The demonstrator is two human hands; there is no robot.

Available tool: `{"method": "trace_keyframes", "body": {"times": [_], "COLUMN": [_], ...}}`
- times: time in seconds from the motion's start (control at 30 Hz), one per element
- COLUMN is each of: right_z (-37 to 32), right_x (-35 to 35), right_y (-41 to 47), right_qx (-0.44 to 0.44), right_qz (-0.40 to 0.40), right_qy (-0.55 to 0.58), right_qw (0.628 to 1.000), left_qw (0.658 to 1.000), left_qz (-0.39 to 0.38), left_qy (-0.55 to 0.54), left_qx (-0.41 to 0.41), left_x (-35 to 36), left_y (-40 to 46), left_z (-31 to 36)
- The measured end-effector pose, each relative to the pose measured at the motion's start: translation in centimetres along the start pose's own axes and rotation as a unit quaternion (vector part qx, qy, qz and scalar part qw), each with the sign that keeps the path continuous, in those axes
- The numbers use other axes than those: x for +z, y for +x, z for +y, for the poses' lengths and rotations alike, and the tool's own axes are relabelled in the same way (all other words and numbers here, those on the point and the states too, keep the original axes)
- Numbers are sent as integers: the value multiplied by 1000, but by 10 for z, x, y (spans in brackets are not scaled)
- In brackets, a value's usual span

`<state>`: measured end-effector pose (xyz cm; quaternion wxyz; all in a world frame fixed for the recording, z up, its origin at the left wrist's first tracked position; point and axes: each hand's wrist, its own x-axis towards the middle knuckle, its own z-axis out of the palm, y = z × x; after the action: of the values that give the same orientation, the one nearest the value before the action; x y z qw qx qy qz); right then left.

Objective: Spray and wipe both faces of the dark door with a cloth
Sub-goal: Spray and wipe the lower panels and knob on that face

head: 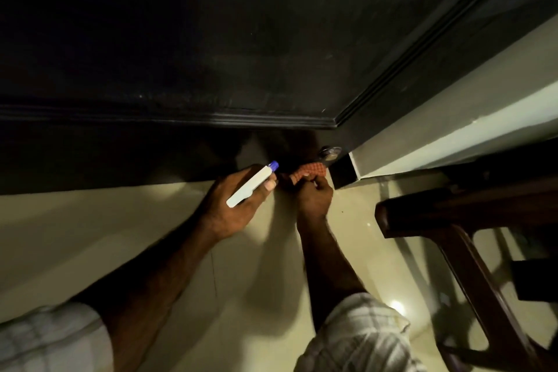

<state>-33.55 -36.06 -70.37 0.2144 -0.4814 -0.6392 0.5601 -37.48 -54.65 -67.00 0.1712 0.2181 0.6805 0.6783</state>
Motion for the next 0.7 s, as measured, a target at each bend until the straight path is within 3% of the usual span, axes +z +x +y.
{"method": "trace_keyframes", "body": {"times": [0.1, 0.2, 0.27, 0.37, 0.43, 0.5, 0.57, 0.6, 0.63, 0.67, 0.7], "right_z": [-20, -38, -43, -50, -50, -49, -47, -46, -43, -40, -39], "right_x": [-10, -18, -21, -25, -18, -16, -23, -27, -29, -31, -23], "right_y": [1, 10, 26, 36, 18, -5, -18, -17, -13, -9, -1], "right_qx": [55, 149, 123, 5, -155, -352, -480, -509, -494, -469, -403], "right_qz": [-10, 55, 85, 138, 154, 71, -33, -53, -38, -11, 44], "right_qy": [130, 283, 304, 220, 80, -79, -229, -288, -307, -293, -248], "right_qw": [990, 946, 941, 966, 973, 930, 846, 809, 812, 833, 880], "left_qw": [1000, 995, 994, 998, 998, 998, 999, 999, 999, 999, 998], "left_qz": [-9, 17, 22, -2, -8, -8, -13, -14, -25, -25, -22], "left_qy": [-21, -80, -91, -54, -62, -58, -29, -22, -10, -8, -3], "left_qx": [-6, -51, -58, -24, -16, -24, -28, -29, -30, -40, -50], "left_x": [2, 2, 2, 2, 2, 3, -2, -5, -8, -9, -11], "left_y": [1, 5, 9, 17, 23, 27, 30, 31, 34, 35, 37], "left_z": [1, 19, 34, 54, 73, 90, 108, 115, 124, 129, 134]}}
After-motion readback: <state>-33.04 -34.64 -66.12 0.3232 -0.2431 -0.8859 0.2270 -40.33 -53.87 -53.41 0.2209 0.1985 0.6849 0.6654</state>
